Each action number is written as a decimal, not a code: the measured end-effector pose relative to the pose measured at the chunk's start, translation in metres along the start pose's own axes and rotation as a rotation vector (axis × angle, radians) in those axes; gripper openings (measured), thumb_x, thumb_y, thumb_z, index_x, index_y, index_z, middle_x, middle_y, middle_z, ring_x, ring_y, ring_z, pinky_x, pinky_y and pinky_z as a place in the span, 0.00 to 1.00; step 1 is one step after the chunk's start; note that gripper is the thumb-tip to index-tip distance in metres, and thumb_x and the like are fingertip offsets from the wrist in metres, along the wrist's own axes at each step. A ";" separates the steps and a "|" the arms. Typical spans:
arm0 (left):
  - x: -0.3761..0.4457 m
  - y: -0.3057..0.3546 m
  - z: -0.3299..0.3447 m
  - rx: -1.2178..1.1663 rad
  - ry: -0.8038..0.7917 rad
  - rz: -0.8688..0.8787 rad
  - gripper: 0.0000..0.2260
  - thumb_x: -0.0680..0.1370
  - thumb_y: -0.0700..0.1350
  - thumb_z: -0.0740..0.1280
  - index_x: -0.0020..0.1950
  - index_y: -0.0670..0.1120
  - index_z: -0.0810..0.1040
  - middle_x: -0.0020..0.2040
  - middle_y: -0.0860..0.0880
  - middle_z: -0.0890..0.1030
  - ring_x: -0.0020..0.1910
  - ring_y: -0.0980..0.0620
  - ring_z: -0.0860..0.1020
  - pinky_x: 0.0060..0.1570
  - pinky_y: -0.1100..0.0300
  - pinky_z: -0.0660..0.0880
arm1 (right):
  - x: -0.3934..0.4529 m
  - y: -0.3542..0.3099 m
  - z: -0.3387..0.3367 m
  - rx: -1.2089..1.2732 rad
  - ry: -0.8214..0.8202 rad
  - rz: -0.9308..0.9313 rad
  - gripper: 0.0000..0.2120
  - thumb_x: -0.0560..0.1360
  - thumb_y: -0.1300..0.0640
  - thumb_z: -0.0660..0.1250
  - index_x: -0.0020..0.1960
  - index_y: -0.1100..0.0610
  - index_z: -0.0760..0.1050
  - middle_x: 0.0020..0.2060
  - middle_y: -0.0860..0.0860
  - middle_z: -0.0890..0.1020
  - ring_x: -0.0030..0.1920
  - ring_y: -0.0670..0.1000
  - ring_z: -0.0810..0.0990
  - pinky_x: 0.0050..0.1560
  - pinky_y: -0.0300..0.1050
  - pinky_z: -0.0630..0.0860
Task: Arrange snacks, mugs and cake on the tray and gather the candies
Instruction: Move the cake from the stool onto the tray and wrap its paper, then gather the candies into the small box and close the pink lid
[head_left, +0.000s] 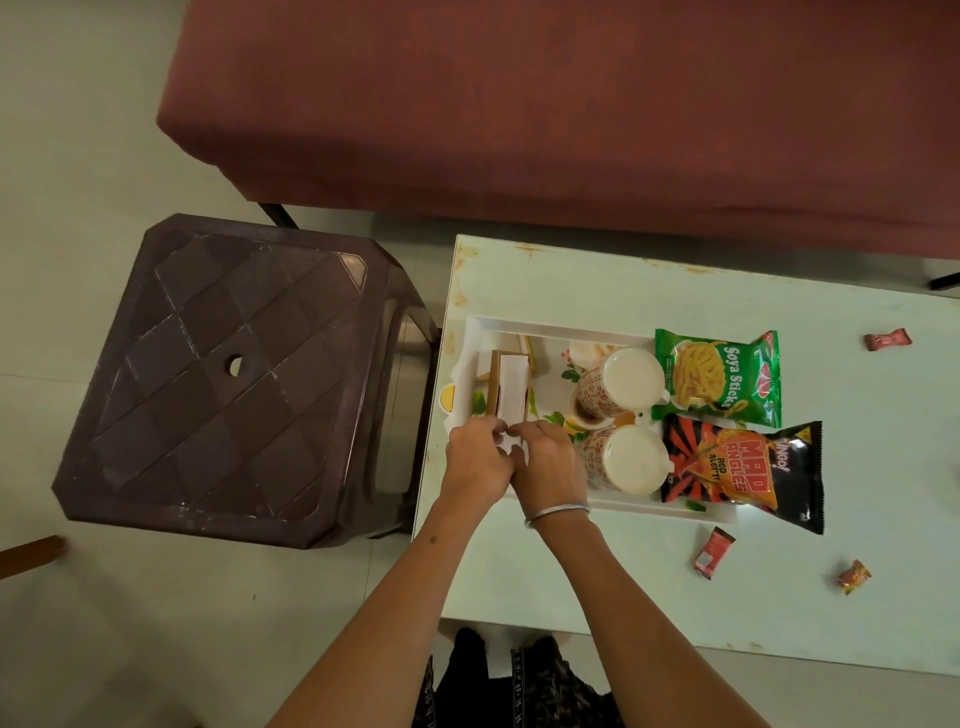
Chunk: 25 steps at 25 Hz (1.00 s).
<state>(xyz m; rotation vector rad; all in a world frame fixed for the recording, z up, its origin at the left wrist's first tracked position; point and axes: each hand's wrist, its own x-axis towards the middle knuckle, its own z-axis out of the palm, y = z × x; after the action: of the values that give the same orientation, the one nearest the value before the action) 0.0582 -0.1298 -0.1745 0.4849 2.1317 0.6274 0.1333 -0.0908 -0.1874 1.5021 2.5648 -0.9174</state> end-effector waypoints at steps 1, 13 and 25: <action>-0.001 0.000 -0.001 -0.003 0.001 0.002 0.15 0.74 0.36 0.67 0.60 0.42 0.75 0.56 0.43 0.79 0.56 0.46 0.77 0.63 0.53 0.71 | -0.003 0.002 -0.005 0.023 0.020 -0.005 0.15 0.73 0.64 0.61 0.58 0.58 0.77 0.54 0.56 0.81 0.56 0.56 0.77 0.54 0.48 0.74; -0.024 0.012 -0.015 -0.157 0.172 -0.042 0.10 0.75 0.40 0.64 0.55 0.43 0.78 0.52 0.42 0.82 0.51 0.45 0.80 0.55 0.50 0.77 | -0.015 0.133 -0.130 0.252 0.392 0.219 0.08 0.74 0.59 0.66 0.51 0.58 0.80 0.46 0.57 0.84 0.43 0.54 0.80 0.45 0.43 0.73; 0.014 -0.021 -0.026 -0.080 0.440 -0.180 0.12 0.77 0.38 0.61 0.59 0.38 0.76 0.56 0.38 0.80 0.54 0.40 0.78 0.55 0.51 0.74 | 0.018 0.297 -0.165 0.906 0.457 0.972 0.08 0.73 0.67 0.65 0.51 0.65 0.78 0.19 0.44 0.79 0.20 0.40 0.77 0.30 0.29 0.76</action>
<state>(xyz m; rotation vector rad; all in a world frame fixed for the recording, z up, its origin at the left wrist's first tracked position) 0.0261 -0.1462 -0.1821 0.1110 2.5144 0.7645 0.4056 0.1128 -0.1966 2.9863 1.0894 -1.7059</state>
